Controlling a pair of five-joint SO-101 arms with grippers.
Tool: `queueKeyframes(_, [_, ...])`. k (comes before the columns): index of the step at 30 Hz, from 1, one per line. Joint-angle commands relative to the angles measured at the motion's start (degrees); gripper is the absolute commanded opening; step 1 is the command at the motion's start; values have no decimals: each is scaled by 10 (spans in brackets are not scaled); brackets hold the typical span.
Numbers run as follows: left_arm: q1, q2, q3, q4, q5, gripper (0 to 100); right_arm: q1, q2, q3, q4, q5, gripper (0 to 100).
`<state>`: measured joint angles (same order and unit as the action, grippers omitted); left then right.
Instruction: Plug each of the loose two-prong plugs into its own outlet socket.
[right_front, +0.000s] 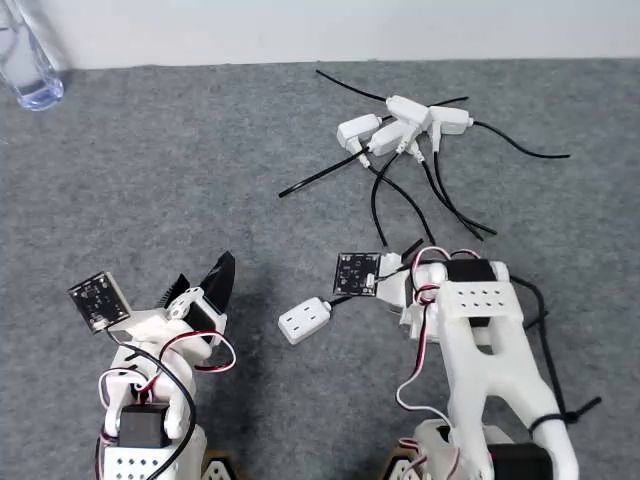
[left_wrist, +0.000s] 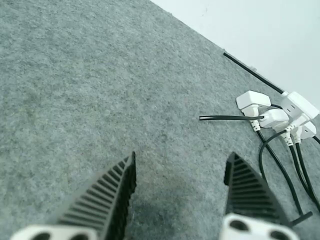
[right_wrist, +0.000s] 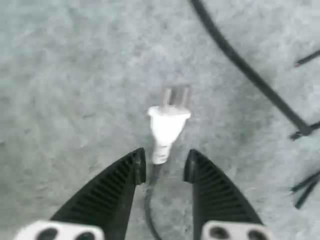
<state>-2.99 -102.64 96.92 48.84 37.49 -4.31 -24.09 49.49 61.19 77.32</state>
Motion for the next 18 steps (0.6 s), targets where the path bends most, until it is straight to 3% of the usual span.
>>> queueKeyframes(1, [3, -2, -4, -1, 6, 268, 0, -5, -6, -23, -8, 154])
queueKeyframes(18, [3, -2, -4, -4, 6, 268, -6, 160, -103, -35, -9, 154])
